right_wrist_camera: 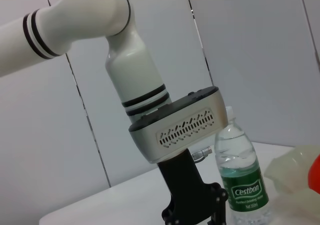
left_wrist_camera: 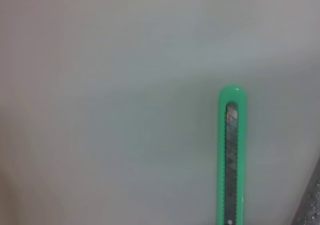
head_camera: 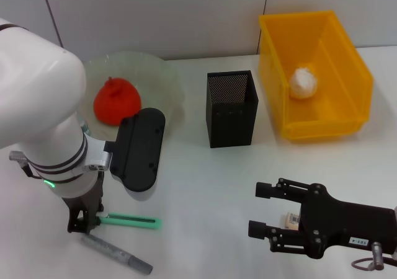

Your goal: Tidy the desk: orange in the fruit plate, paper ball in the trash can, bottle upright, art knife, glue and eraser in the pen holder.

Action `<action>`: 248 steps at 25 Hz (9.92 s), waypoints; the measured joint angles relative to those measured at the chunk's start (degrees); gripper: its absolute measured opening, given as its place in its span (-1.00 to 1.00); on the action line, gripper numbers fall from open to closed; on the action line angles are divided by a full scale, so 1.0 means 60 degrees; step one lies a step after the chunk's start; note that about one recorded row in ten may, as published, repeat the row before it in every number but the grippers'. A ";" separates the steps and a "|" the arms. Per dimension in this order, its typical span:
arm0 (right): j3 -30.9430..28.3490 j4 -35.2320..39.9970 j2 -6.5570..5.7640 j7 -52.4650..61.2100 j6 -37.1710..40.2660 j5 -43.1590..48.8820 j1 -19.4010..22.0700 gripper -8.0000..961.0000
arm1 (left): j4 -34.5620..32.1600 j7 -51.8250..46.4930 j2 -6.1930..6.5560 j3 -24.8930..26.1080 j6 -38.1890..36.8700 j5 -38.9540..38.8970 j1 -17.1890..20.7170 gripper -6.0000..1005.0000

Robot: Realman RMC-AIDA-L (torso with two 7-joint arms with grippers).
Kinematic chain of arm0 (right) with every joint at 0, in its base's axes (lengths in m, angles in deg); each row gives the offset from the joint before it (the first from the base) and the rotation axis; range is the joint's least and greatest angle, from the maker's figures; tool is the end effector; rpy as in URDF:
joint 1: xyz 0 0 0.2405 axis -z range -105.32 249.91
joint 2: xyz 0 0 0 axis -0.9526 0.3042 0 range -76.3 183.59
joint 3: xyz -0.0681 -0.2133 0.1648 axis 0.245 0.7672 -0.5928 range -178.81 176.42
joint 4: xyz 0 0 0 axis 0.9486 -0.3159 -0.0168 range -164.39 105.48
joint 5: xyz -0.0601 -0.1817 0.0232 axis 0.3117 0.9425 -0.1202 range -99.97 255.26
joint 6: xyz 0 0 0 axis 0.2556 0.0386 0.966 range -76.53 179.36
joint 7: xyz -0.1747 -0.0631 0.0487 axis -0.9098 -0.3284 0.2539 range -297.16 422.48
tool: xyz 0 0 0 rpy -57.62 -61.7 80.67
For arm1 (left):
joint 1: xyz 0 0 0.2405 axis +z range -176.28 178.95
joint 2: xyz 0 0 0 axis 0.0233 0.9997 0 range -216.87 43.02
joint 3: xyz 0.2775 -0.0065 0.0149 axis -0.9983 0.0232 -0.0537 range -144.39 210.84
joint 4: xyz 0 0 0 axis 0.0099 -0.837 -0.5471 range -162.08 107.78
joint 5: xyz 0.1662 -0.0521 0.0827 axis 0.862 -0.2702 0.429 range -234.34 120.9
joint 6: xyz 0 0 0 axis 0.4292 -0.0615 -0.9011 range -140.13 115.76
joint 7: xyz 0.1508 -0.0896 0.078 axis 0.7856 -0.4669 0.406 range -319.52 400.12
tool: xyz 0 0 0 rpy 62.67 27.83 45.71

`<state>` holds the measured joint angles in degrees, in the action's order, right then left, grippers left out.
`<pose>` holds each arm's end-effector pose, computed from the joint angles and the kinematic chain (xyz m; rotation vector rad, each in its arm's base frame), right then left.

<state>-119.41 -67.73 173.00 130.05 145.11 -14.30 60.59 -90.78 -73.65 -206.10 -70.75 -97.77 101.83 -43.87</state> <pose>0.2610 0.2516 -0.0622 -2.6651 0.5596 1.0016 -0.2322 0.3570 -0.0995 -2.7908 0.3784 1.2756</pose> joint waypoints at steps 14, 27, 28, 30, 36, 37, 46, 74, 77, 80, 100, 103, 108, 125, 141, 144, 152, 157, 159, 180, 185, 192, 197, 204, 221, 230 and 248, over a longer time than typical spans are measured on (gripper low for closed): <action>-0.0018 0.0006 -0.0013 0.0004 -0.0042 0.0000 -0.0038 0.59 | -0.0076 -0.0086 -0.0002 -0.0011 -0.0012 -0.0009 0.0000 -0.68; -0.0493 0.0006 -0.0046 0.0020 -0.0004 0.0002 0.0027 0.59 | -0.0343 -0.0109 -0.0001 0.0121 0.0117 0.0057 0.0041 -0.87; -0.0493 0.0006 -0.0046 0.0020 -0.0004 0.0002 0.0027 0.59 | -0.0343 -0.0109 -0.0001 0.0121 0.0117 0.0057 0.0041 -0.87; -0.0509 0.0006 -0.0044 0.0019 -0.0001 0.0002 0.0030 0.59 | -0.0344 -0.0107 -0.0001 0.0125 0.0208 0.0079 0.0040 -0.87; -0.0513 0.0006 -0.0043 0.0023 0.0000 0.0002 0.0011 0.59 | -0.0294 -0.0104 -0.0001 0.0147 0.0328 0.0089 0.0035 -0.87; -0.0513 0.0006 -0.0043 0.0061 -0.0014 0.0002 -0.0005 0.59 | -0.0290 -0.0104 -0.0001 0.0165 0.0319 0.0089 0.0034 -0.87; -0.0513 0.0006 -0.0043 0.0105 -0.0048 0.0002 -0.0045 0.59 | -0.0329 0.0009 -0.0001 0.0377 0.0000 0.0030 0.0004 -0.67; -0.0512 0.0085 -0.0029 0.0106 -0.0093 0.0001 -0.0156 0.59 | -0.0091 0.0079 -0.0001 0.0289 0.0071 -0.0030 -0.0036 -0.58; -0.0512 0.0123 -0.0029 0.0106 -0.0092 0.0003 -0.0187 0.59 | 0.0020 0.0084 -0.0001 0.0292 0.0113 -0.0033 -0.0053 -0.60; -0.0512 0.0124 -0.0029 0.0106 -0.0091 0.0008 -0.0190 0.59 | 0.0035 0.0107 -0.0001 0.0284 0.0141 -0.0125 -0.0054 -0.62; -0.0512 0.0124 -0.0029 0.0117 -0.0088 0.0000 -0.0334 0.59 | 0.0181 0.0111 -0.0001 0.0284 0.0233 -0.0110 -0.0083 -0.75; -0.0513 0.0124 -0.0029 0.0123 -0.0088 0.0000 -0.0347 0.59 | 0.0208 0.0111 0.0000 0.0285 0.0236 -0.0107 -0.0085 -0.77; -0.0512 0.0143 -0.0029 0.0134 -0.0093 0.0001 -0.0416 0.59 | 0.0239 0.0118 0.0001 0.0283 0.0243 -0.0112 -0.0088 -0.78; -0.1281 0.0086 -0.0064 0.0236 -0.0033 0.0082 -0.0299 0.59 | 0.0193 0.0081 -0.0007 0.0509 0.0481 -0.0109 -0.0015 -0.77; -0.1361 0.0050 -0.0088 0.0253 -0.0090 0.0120 -0.0214 0.59 | -0.1520 -0.0065 0.0006 0.0796 -0.0118 -0.0434 0.0126 -0.77; -0.1362 0.0050 -0.0088 0.0253 -0.0090 0.0120 -0.0206 0.59 | -0.1941 -0.0110 0.0004 0.0778 -0.0256 -0.0432 0.0145 -0.76; -0.1362 0.0088 -0.0099 0.0253 -0.0090 0.0120 -0.0206 0.59 | -0.3277 -0.0322 -0.0001 0.0691 -0.0394 -0.0423 0.0145 -0.76; -0.1362 0.0115 -0.0116 0.0328 -0.0089 0.0120 -0.0206 0.59 | -0.3817 -0.0335 -0.0002 0.0691 -0.0413 -0.0378 0.0145 -0.76; -0.1362 0.0120 -0.0120 0.0333 -0.0089 0.0120 -0.0202 0.59 | -0.4375 -0.0339 0.0000 0.0747 -0.0485 -0.0304 0.0154 -0.76; -0.1362 0.0139 -0.0108 0.0382 -0.0105 0.0118 -0.0229 0.59 | -0.5483 0.0462 0.0029 0.0865 0.1354 0.1078 0.0279 -0.75; -0.1362 0.0142 -0.0095 0.0454 -0.0104 0.0118 -0.0173 0.59 | -0.5392 0.0778 0.0040 0.0865 0.2192 0.1137 0.0312 -0.75; -0.1362 0.0274 -0.0086 0.0482 -0.0027 0.0117 -0.0137 0.59 | -0.5024 0.1347 0.0054 0.0785 0.3586 0.1158 0.0444 -0.75; -0.1362 0.0340 -0.0076 0.0578 -0.0019 0.0115 -0.0107 0.59 | -0.4896 0.1811 0.0052 0.0510 0.4502 0.1162 0.0684 -0.75; -0.1362 0.0402 -0.0109 0.0855 -0.0025 0.0115 -0.0092 0.59 | -0.4411 0.2577 0.0054 0.0088 0.6302 0.1174 0.1037 -0.75; -0.1485 0.0548 -0.0133 0.1209 0.0012 0.0108 -0.0055 0.59 | -0.3315 0.3899 0.0018 -0.0907 0.9339 0.1174 0.1337 -0.74; -0.1480 0.0549 -0.0102 0.1208 -0.0044 0.0108 -0.0186 0.59 | -0.2338 0.5140 0.0020 -0.0651 1.1297 0.1176 0.1340 -0.74; -0.1479 0.0637 -0.0102 0.1158 -0.0114 0.0111 -0.0318 0.59 | -0.0886 0.7017 -0.0002 -0.0904 1.2865 0.1173 0.1308 -0.73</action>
<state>-128.29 -63.91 172.39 137.00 144.43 -13.63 58.68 -96.09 -31.55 -206.11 -76.17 -20.57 108.86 -36.03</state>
